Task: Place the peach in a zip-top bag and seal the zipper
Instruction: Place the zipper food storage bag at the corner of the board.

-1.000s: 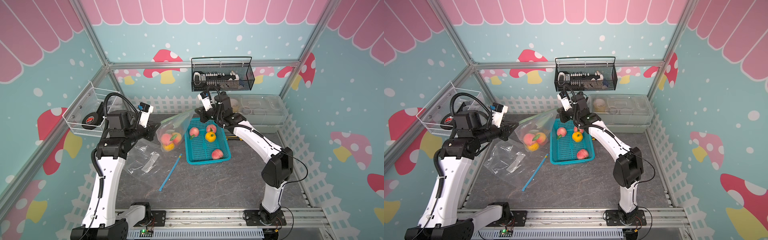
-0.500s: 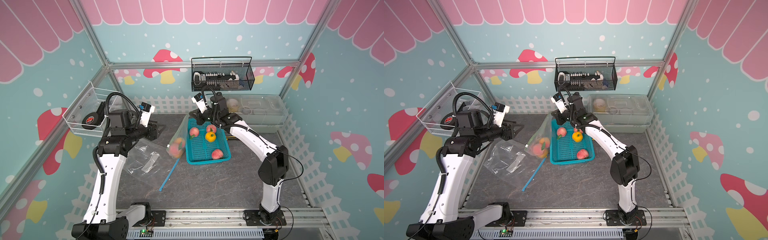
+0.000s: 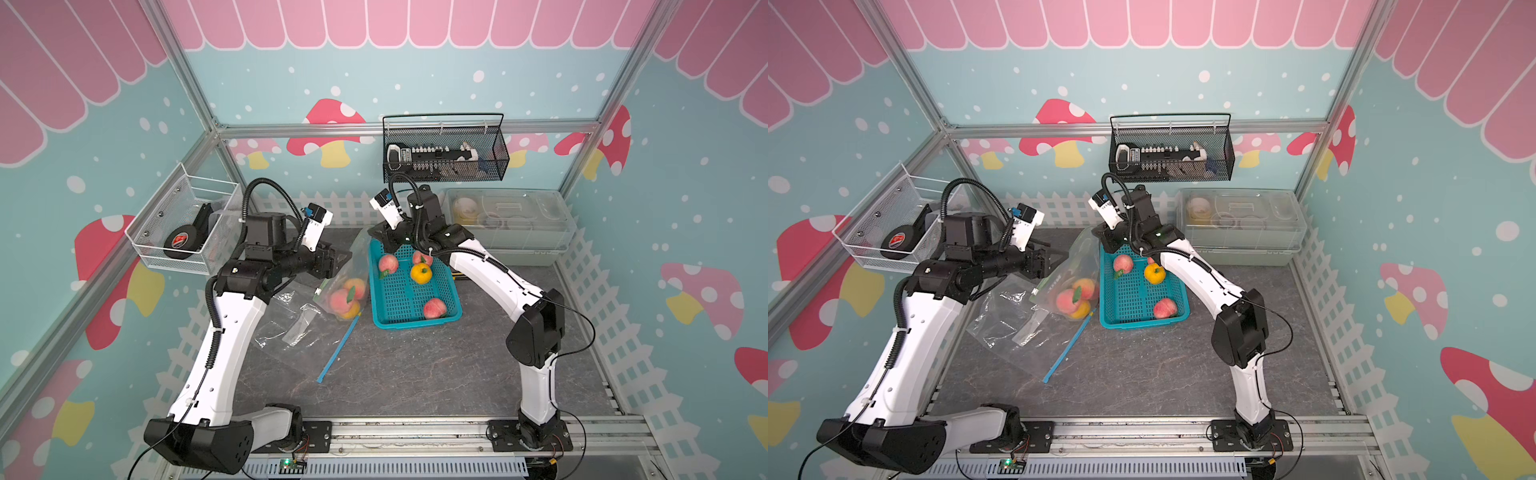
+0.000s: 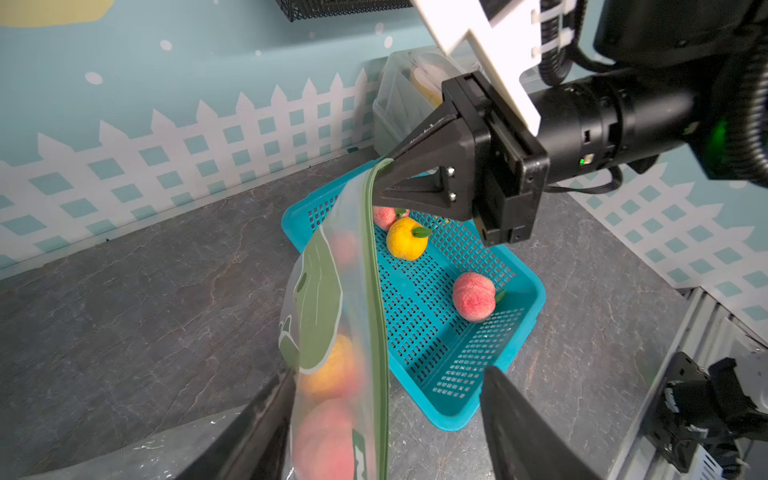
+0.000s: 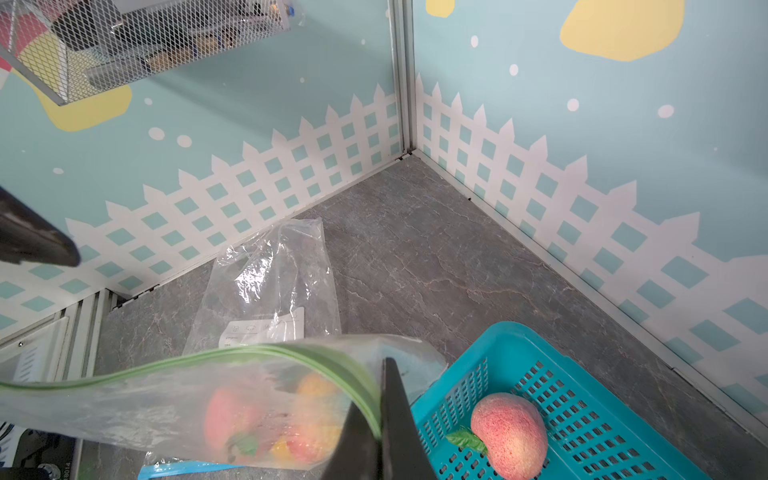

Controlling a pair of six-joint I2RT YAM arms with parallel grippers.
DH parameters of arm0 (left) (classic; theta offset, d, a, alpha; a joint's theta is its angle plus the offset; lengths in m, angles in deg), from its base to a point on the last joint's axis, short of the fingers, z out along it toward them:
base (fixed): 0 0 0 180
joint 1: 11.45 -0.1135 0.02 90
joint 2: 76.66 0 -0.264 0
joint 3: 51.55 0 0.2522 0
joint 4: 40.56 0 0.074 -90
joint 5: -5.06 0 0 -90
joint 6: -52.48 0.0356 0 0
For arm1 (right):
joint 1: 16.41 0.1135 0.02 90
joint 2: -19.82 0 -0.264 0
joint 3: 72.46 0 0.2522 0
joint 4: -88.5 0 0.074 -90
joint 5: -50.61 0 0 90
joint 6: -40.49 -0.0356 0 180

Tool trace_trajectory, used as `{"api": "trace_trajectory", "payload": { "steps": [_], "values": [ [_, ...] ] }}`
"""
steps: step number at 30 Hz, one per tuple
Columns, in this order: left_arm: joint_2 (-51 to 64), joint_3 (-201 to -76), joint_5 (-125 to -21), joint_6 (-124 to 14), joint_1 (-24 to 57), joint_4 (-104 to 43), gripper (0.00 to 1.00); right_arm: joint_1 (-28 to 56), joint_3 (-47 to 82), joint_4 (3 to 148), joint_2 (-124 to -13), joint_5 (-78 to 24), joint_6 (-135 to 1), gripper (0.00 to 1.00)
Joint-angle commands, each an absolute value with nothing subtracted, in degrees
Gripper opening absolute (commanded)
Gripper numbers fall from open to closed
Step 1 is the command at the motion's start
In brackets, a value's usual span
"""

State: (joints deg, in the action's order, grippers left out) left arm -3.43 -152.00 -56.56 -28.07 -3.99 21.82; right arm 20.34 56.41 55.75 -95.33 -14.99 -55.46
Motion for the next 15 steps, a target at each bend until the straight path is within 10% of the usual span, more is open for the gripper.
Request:
{"api": "trace_trajectory", "payload": {
  "steps": [1, 15],
  "values": [
    [-0.52, -156.23, -64.65, -25.73, -1.81, 26.63, 0.7, 20.68, 58.33, 54.43, -96.45, -14.71, -54.1, 0.0],
    [8.47, -164.62, -73.95, -23.77, 3.12, 35.35, 0.32, 20.77, 60.22, 52.66, -97.27, -14.34, -53.21, 0.0]
  ]
}}
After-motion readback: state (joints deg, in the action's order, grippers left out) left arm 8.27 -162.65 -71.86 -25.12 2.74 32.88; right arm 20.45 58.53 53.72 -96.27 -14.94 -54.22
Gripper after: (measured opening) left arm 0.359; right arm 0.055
